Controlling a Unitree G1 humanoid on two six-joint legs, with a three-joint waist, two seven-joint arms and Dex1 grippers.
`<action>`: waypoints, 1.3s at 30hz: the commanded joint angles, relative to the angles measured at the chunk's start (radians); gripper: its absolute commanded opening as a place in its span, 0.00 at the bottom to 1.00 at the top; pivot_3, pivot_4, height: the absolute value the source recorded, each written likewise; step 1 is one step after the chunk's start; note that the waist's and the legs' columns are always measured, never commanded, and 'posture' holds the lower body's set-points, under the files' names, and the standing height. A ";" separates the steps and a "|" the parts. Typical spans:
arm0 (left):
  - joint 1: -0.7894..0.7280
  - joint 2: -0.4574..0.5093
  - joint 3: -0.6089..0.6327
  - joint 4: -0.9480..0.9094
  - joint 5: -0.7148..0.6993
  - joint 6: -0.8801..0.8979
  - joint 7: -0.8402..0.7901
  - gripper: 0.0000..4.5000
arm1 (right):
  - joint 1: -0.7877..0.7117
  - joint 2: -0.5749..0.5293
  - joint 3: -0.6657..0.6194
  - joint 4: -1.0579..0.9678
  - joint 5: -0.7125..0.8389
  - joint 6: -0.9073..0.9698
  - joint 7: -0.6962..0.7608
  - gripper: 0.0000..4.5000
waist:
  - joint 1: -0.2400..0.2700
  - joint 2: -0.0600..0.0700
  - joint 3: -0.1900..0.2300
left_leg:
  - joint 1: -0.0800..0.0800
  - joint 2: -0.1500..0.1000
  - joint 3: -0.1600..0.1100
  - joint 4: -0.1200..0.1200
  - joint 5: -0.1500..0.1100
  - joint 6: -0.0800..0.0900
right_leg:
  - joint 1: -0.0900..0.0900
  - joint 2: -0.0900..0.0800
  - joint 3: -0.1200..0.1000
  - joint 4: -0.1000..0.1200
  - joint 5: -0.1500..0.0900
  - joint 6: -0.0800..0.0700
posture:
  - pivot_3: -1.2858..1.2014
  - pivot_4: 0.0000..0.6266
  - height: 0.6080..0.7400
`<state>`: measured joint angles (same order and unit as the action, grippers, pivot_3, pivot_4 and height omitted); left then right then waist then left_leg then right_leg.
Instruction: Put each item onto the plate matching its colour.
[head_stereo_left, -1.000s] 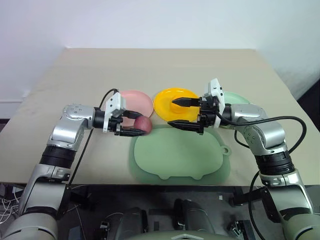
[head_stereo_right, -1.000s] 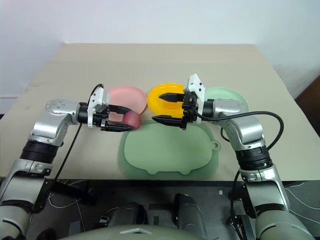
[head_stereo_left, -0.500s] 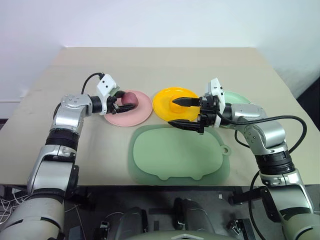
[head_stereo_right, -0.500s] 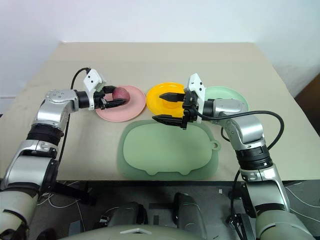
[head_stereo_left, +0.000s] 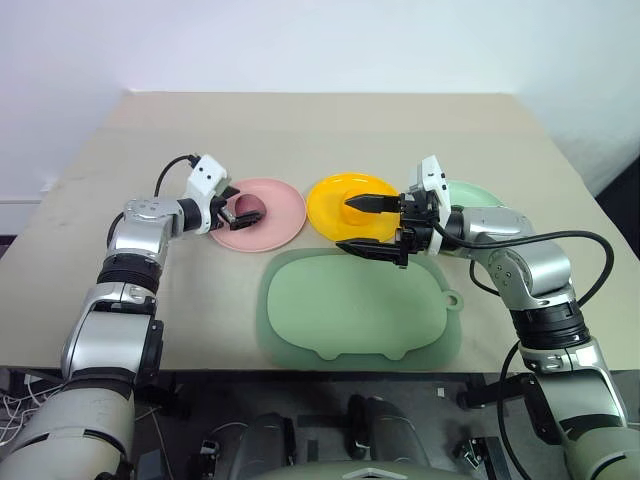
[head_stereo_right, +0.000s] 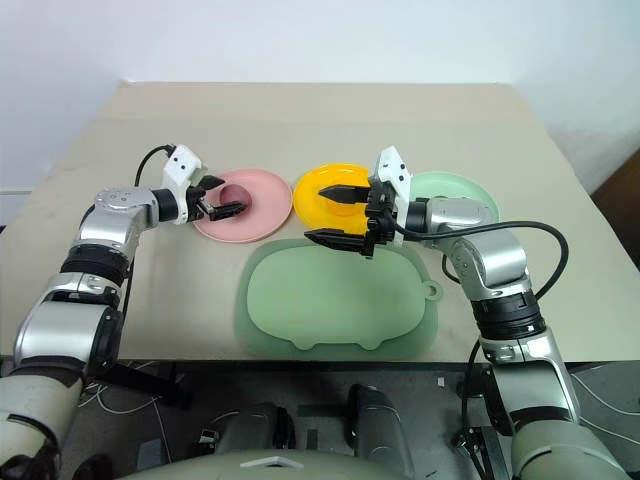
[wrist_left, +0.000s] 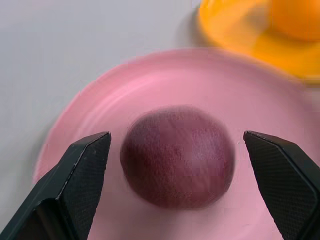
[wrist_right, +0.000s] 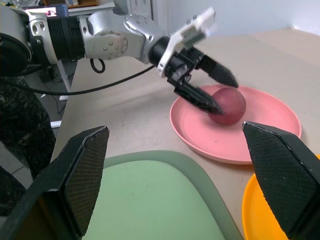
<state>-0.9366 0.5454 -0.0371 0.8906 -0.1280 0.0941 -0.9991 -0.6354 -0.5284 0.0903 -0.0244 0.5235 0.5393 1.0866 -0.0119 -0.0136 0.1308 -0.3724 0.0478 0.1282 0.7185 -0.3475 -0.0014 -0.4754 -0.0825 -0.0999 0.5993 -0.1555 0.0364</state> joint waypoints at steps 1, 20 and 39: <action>0.001 0.016 0.055 -0.108 -0.020 -0.132 0.020 0.99 | -0.013 -0.003 -0.023 -0.020 0.014 -0.002 0.006 1.00 | -0.001 0.000 0.000 | 0.000 0.000 0.000 0.000 0.000 0.000 | 0.000 0.000 0.000 0.000 0.000 0.000 | 0.52 0.24 0.72; 0.257 0.048 0.025 -0.679 -0.308 0.193 -0.342 0.99 | -0.020 -0.003 -0.025 0.039 -0.014 -0.040 0.013 1.00 | -0.004 0.002 0.002 | 0.001 0.000 0.000 -0.001 0.000 0.000 | 0.000 0.000 0.000 0.000 0.000 0.000 | 0.52 0.24 0.72; 0.264 0.130 0.005 -0.693 -0.310 0.224 -0.458 0.99 | 0.026 -0.085 -0.044 0.035 0.004 -0.024 0.105 1.00 | 0.000 0.001 0.007 | 0.000 0.000 0.000 0.000 0.000 0.000 | -0.001 0.000 0.001 -0.002 0.000 0.000 | 0.52 0.24 0.72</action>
<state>-0.6496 0.6638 -0.0565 0.2018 -0.4416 0.3331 -1.4677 -0.6075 -0.6059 0.0686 0.0419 0.5135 0.5172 1.1812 -0.0121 -0.0125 0.1381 -0.3720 0.0479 0.1278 0.7181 -0.3473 -0.0016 -0.4760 -0.0826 -0.0992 0.5974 -0.1558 0.0361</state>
